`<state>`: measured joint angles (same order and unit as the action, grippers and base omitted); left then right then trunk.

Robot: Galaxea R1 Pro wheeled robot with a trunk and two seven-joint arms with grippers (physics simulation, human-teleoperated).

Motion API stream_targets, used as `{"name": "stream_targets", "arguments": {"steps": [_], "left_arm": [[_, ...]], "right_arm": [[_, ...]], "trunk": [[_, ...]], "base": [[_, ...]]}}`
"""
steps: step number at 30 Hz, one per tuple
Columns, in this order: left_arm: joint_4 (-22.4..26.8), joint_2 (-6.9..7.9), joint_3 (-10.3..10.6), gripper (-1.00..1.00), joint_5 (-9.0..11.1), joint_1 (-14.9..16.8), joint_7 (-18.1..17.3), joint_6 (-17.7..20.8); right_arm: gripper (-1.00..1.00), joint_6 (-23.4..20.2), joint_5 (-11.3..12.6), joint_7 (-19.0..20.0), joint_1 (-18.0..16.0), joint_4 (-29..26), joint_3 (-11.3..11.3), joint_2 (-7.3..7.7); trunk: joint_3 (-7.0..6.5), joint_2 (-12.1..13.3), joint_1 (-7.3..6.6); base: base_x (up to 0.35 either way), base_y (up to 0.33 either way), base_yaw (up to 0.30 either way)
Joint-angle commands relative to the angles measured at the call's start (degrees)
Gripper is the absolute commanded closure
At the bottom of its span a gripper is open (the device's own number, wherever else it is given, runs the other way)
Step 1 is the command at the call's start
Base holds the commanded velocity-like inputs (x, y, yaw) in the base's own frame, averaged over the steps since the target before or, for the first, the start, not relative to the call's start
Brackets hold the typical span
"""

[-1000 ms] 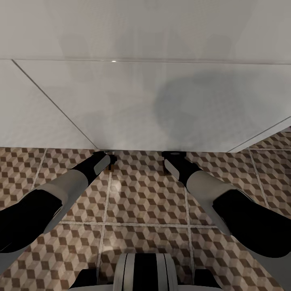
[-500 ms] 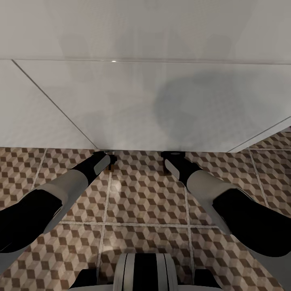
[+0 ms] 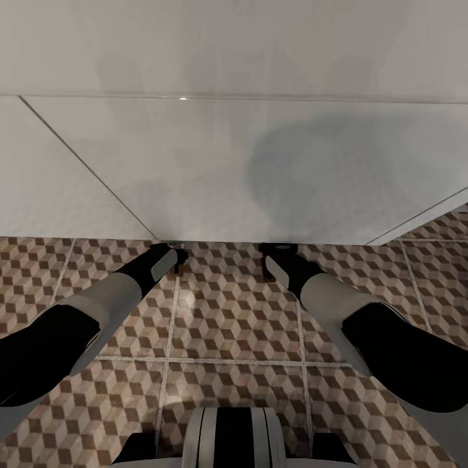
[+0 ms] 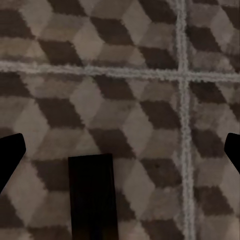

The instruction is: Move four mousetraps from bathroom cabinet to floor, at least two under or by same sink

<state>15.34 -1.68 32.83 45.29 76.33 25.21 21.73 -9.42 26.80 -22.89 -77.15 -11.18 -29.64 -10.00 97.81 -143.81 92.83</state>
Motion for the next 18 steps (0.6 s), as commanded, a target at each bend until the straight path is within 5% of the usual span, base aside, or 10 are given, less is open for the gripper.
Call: {"name": "stream_targets", "arguments": {"steps": [1,18], "left_arm": [[0.17,0.01,0.64,1.0,0.23,4.53,0.63,0.51],[0.13,0.09,0.67,1.0,0.16,4.53,0.65,0.51]], "right_arm": [[-1.0,-0.18,-0.17,-0.42,-2.67,-0.23,-0.64,0.0],[-1.0,0.58,-0.25,-0.49,-2.66,-0.33,-0.75,0.0]], "trunk": [[0.01,-0.02,-0.02],[0.53,-0.02,-0.02]], "base": [[0.0,0.0,0.0],[0.0,0.0,0.042]]}}
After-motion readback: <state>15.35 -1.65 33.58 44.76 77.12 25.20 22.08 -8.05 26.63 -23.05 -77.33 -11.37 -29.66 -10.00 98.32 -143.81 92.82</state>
